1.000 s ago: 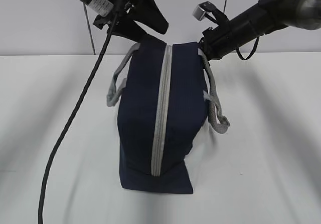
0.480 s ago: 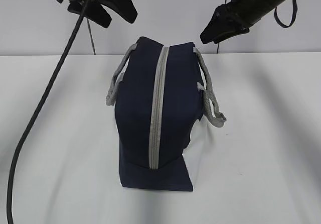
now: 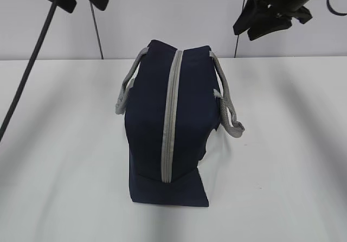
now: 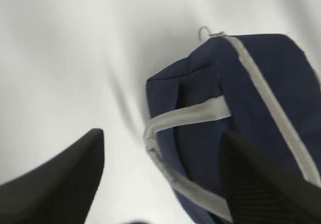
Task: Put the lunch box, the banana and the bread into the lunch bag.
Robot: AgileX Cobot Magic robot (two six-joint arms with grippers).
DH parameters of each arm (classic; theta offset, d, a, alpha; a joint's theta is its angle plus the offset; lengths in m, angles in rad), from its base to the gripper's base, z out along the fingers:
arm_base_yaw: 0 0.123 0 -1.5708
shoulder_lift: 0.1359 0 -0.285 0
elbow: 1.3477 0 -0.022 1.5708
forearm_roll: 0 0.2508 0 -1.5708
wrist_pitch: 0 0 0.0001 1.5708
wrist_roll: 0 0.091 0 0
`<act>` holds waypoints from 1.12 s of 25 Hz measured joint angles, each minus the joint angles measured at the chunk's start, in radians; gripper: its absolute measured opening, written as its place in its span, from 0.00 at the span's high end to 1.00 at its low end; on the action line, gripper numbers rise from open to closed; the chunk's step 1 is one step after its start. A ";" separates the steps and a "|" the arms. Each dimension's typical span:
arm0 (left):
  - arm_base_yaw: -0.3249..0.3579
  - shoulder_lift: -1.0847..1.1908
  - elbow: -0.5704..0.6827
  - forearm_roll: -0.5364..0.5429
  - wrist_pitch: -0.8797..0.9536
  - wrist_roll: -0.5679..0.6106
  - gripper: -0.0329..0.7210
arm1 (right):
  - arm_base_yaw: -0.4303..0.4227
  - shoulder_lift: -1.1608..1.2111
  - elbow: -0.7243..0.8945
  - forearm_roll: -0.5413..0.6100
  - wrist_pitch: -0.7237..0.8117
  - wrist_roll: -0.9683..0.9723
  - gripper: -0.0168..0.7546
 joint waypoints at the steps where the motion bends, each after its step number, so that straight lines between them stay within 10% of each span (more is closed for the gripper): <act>1: 0.000 -0.025 0.031 0.017 0.000 0.000 0.35 | 0.000 -0.043 0.042 -0.015 0.000 0.007 0.57; 28: 0.000 -0.935 0.907 0.115 0.005 -0.079 0.41 | 0.002 -1.132 0.975 -0.361 -0.023 0.189 0.57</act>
